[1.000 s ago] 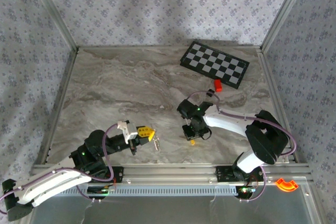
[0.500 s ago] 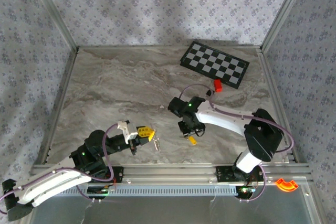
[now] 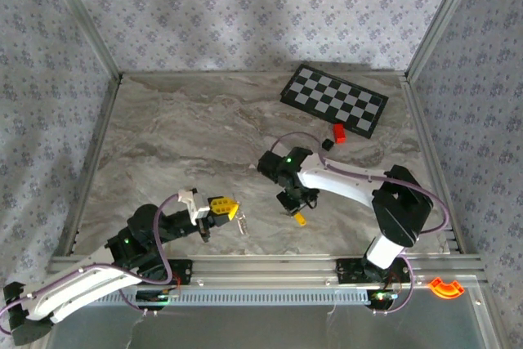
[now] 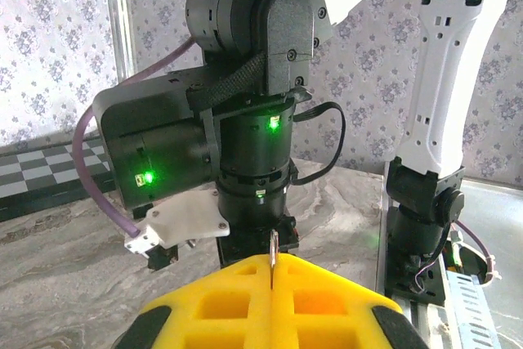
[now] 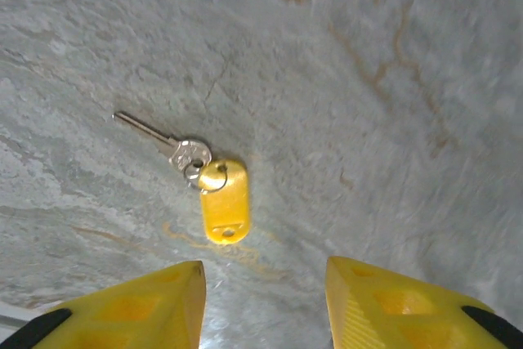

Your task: Put the keys on the keyring

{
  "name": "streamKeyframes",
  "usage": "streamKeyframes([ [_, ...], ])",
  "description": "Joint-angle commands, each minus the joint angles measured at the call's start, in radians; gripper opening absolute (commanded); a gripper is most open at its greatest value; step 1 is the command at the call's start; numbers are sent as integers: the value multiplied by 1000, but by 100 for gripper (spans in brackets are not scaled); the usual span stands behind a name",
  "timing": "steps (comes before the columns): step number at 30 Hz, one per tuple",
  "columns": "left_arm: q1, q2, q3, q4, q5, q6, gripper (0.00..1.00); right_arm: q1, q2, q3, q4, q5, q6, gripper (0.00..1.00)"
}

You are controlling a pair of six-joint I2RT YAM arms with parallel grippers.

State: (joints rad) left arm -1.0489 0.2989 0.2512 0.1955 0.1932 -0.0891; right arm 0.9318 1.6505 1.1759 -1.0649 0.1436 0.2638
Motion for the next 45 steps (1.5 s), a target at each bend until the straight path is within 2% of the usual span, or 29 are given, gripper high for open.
streamKeyframes([
  [1, 3, -20, -6, 13, 5, -11, 0, 2, -60, -48, 73, 82, -190, 45],
  [6, 3, -43, 2, -30, 8, -17, 0, 44, -238, -211, 329, -23, -386, 46],
  [9, 3, -74, -8, -52, 5, -29, 0, 44, -265, -233, 356, -20, -424, 50],
  [11, 3, -97, -17, -57, 2, -35, 0, 44, -248, -221, 357, -18, -442, 41],
  [13, 3, -118, -20, -65, -1, -34, 0, 39, -222, -214, 355, -34, -440, 40],
  [17, 3, -151, -13, -98, -3, -24, 0, 19, -168, -199, 329, -113, -461, 55],
  [23, 3, -172, -16, -104, -8, -23, 0, -4, -141, -171, 277, -232, -555, 64],
  [30, 3, -181, -18, -106, -7, -25, 0, 0, -91, -169, 273, -178, -617, 65],
  [36, 3, -184, -19, -103, -6, -26, 0, 4, -48, -165, 289, -108, -630, 56],
  [45, 3, -208, -19, -120, -7, -28, 0, 14, 13, -171, 294, -50, -650, 49],
])
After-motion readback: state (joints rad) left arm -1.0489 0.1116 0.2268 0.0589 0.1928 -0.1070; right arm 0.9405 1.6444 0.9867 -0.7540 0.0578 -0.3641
